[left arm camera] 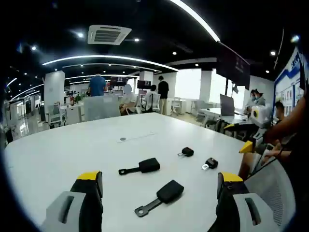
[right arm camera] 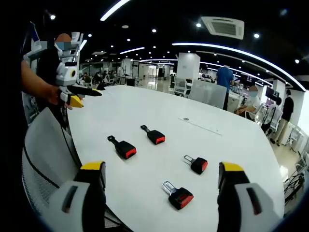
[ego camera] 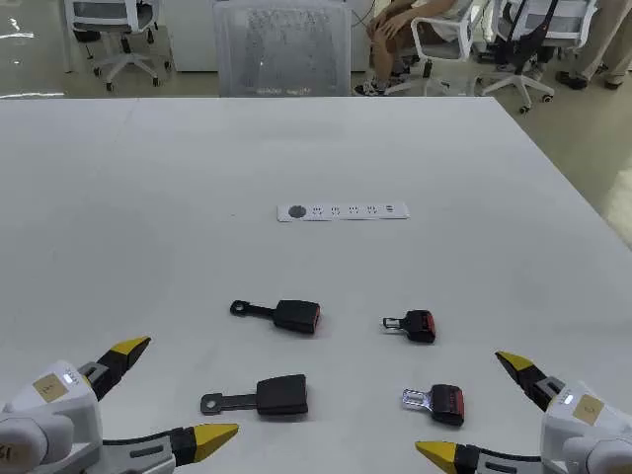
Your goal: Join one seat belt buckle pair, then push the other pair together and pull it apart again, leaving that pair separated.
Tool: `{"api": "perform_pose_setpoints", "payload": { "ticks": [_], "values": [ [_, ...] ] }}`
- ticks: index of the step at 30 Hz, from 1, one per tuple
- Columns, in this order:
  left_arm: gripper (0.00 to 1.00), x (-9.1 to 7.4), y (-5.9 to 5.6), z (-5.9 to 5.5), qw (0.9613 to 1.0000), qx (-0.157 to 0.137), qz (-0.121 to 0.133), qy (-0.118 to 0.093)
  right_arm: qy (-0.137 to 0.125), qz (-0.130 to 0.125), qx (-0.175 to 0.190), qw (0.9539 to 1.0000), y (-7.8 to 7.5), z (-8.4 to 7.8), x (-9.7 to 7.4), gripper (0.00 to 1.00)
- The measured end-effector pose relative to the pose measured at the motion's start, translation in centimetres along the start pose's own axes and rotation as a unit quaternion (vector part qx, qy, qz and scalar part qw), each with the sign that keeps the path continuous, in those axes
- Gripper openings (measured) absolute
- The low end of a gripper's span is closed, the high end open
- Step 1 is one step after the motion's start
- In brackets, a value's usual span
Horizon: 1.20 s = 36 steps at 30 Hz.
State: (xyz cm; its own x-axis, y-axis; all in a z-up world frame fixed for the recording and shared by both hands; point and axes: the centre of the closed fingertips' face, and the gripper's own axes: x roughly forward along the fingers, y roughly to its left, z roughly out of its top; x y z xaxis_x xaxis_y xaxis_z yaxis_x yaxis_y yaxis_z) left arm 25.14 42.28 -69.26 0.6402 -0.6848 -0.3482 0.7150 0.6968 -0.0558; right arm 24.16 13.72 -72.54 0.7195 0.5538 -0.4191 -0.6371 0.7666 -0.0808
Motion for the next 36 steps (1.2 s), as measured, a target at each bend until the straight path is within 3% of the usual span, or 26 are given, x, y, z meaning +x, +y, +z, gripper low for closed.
{"api": "perform_pose_setpoints", "payload": {
  "ticks": [3,5,10,18,28,36],
  "values": [
    [1.00,0.0,-1.2,-0.5,0.9993,0.006,-0.031,0.018,-0.006,0.026,-0.024,0.9994,0.8,0.6,0.4,1.00],
    [1.00,-0.2,-1.8,-0.2,0.9980,0.032,-0.052,0.015,-0.019,0.046,-0.034,0.9982,1.5,1.1,0.6,1.00],
    [1.00,-0.3,-1.2,0.0,0.9982,0.028,-0.050,0.018,-0.014,0.061,-0.041,0.9972,1.6,1.1,0.9,0.99],
    [1.00,0.0,-0.5,-0.8,0.9979,0.038,-0.045,0.028,-0.013,0.073,-0.049,0.9961,1.9,1.3,1.3,1.00],
    [1.00,0.3,-0.9,0.0,0.9982,0.036,-0.045,0.019,-0.012,0.079,-0.050,0.9956,1.9,1.5,1.6,0.99],
    [1.00,0.4,-1.3,0.1,0.9970,0.049,-0.054,0.026,-0.015,0.084,-0.052,0.9950,2.3,1.8,1.8,1.00]
  ]
}}
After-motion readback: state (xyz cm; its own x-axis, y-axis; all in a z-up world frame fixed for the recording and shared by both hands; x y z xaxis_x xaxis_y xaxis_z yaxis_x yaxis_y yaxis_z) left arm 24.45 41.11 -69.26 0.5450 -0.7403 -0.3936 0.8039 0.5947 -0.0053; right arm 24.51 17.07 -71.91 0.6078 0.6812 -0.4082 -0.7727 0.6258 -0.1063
